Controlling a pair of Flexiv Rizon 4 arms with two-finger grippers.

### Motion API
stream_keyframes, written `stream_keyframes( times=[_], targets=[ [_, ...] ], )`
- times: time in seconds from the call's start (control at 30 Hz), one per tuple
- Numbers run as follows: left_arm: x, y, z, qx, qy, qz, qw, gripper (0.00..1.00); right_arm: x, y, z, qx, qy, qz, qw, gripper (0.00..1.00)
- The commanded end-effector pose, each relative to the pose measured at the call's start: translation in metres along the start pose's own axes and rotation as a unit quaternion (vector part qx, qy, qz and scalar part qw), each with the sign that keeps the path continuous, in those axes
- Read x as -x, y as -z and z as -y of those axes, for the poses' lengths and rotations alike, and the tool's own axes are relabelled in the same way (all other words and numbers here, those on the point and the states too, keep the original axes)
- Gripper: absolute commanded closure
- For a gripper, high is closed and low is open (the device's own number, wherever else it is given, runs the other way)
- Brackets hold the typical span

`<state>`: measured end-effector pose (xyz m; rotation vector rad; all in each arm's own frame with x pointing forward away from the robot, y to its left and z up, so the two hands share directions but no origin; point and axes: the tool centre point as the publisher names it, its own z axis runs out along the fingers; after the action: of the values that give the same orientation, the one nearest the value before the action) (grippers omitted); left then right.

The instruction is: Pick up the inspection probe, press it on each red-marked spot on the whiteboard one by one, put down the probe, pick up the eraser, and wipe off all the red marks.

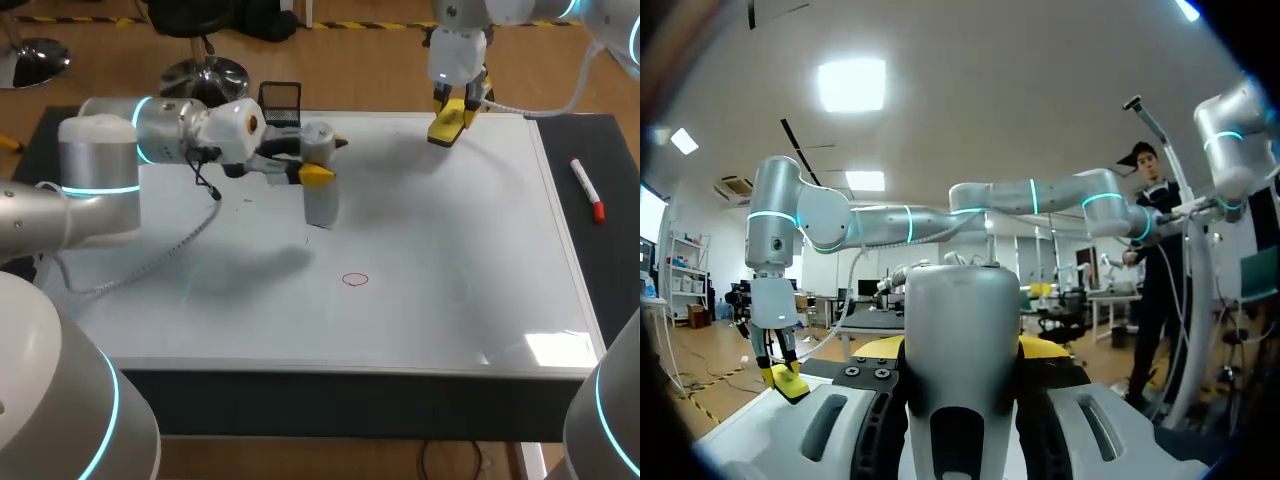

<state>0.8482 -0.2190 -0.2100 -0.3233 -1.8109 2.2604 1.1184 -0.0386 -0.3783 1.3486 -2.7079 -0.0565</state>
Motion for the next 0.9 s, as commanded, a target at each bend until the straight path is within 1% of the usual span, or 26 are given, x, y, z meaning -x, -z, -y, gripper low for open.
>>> stream_keyframes(
  times=[0.03, 0.17, 0.2, 0.5, 0.73, 0.9],
  targets=[
    [-0.008, -0.013, -0.008, -0.003, 0.003, -0.004, 1.000, 1.00, -0.001, 0.002, 0.000, -0.001, 0.001, -0.002, 1.000, 1.00],
    [-0.019, -0.024, -0.015, -0.012, 0.010, -0.014, 1.000, 1.00, -0.001, 0.002, 0.000, -0.001, 0.001, -0.002, 1.000, 1.00],
    [-0.022, -0.026, -0.018, -0.007, 0.015, -0.012, 1.000, 1.00, -0.001, 0.002, 0.000, -0.001, 0.001, -0.002, 1.000, 1.00],
    [-0.035, -0.040, -0.034, -0.017, 0.029, -0.019, 0.999, 1.00, -0.001, 0.002, 0.000, -0.001, 0.001, -0.002, 1.000, 1.00],
    [-0.041, -0.047, -0.047, -0.024, 0.039, -0.023, 0.999, 1.00, -0.001, 0.002, 0.000, -0.001, 0.001, -0.002, 1.000, 1.00],
    [-0.042, -0.053, -0.054, -0.026, 0.044, -0.026, 0.998, 1.00, -0.001, 0.002, 0.000, -0.001, 0.001, -0.002, 1.000, 1.00]
  ],
)
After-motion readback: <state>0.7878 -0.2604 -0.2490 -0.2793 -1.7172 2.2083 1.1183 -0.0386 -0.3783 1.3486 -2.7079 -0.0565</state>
